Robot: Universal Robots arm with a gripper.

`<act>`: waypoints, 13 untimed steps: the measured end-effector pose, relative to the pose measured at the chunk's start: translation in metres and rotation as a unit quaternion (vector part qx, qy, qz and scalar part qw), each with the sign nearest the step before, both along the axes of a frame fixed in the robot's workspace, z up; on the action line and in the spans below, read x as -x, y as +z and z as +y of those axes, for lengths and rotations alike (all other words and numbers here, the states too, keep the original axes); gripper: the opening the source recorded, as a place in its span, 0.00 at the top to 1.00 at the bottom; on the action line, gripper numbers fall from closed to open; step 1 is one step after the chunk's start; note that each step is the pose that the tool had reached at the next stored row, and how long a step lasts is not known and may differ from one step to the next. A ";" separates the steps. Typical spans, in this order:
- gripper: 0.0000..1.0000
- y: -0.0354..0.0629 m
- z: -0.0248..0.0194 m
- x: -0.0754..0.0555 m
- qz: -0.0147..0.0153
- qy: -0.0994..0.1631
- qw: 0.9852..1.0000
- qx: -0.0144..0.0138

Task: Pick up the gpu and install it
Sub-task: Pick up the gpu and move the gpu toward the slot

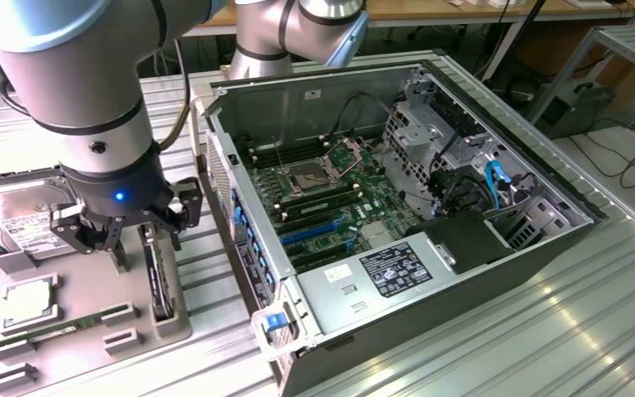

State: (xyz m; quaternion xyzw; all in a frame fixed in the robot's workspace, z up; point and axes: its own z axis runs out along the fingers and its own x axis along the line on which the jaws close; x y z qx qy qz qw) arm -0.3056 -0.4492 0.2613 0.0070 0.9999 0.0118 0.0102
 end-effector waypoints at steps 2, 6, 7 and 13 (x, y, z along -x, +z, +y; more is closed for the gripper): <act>0.34 -0.0056 0.0000 0.000 0.000 0.000 1.000 0.000; 0.34 -0.0147 0.0000 0.000 0.000 0.000 1.000 0.000; 0.34 -0.0164 -0.0001 0.000 0.000 0.000 1.000 0.000; 0.34 -0.0276 -0.0004 0.000 0.000 0.000 1.000 0.000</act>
